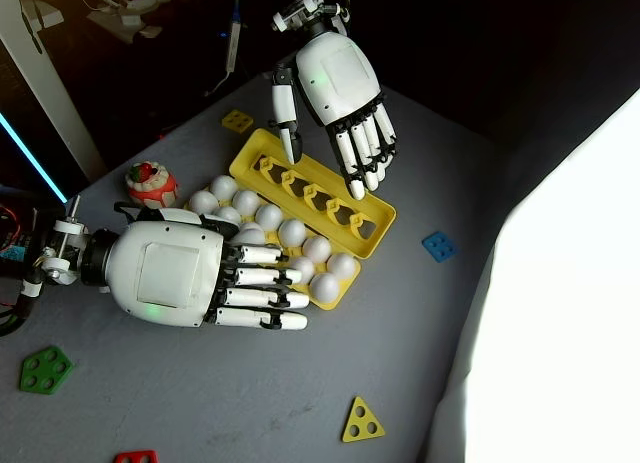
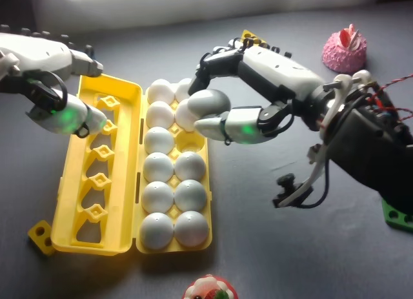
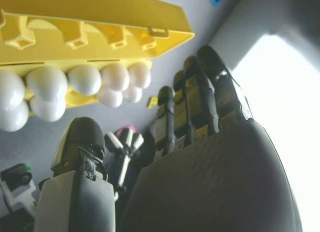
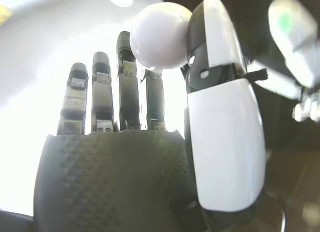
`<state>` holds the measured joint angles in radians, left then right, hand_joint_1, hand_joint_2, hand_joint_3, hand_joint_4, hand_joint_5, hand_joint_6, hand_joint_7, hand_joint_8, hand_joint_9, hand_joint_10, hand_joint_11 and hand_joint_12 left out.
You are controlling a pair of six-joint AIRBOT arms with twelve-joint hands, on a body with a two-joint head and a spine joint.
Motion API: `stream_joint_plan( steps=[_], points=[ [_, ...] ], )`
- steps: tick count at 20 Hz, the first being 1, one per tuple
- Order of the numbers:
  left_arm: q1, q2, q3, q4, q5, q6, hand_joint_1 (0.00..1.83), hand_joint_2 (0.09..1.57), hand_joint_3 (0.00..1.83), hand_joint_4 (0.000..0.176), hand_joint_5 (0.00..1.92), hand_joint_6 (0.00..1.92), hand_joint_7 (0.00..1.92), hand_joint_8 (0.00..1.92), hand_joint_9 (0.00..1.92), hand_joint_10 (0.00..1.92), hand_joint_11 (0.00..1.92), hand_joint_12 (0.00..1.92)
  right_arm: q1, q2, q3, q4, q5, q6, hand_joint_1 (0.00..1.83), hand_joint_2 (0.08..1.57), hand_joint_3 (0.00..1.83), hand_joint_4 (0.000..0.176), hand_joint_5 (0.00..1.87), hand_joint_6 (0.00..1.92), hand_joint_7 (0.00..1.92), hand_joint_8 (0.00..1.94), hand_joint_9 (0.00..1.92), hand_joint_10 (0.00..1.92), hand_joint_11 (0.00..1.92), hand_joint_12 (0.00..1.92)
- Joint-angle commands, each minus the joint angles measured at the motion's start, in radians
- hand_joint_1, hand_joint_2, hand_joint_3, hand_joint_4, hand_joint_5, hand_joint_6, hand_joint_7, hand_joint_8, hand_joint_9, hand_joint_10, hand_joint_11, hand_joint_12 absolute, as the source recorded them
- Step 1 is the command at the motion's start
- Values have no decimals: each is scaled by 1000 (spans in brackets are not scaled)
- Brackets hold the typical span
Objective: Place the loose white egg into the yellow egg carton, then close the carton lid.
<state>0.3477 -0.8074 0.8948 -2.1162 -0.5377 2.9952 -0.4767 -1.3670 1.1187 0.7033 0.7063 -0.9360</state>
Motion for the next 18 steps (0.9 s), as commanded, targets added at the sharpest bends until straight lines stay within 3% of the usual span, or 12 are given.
stream_joint_plan(
  steps=[1,4,7,10,13,18],
  points=[
    [-13,2,3,39,31,3,426,1267,0,36,199,5,253,7,265,4,0,848,12,-2,4,-40,121,29,1158,1108,0,0,1001,965,521,5,186,53,0,218],
    [-13,4,4,33,31,3,401,1274,2,37,182,0,239,3,247,1,0,796,-7,-35,41,-154,177,137,1157,1109,0,0,996,973,515,3,170,42,0,193],
    [-13,4,0,32,31,3,407,1275,2,40,177,0,225,0,223,0,0,791,-27,-57,92,-180,183,181,1151,1118,2,0,974,1008,517,1,168,39,0,142],
    [-15,4,0,31,31,3,411,1271,0,46,163,0,237,3,243,8,0,839,-36,-64,105,-177,183,213,1155,1112,0,0,990,983,499,1,155,32,0,59],
    [-16,4,1,31,31,3,405,1278,2,49,153,0,218,1,235,2,0,761,-35,-71,106,-192,180,231,1148,1123,2,0,962,1028,486,1,148,28,0,8],
    [-15,4,4,31,32,3,406,1279,1,44,158,4,224,2,235,5,0,727,-41,-109,136,-223,175,240,1148,1129,0,0,954,1038,501,4,167,33,4,55]
  ],
)
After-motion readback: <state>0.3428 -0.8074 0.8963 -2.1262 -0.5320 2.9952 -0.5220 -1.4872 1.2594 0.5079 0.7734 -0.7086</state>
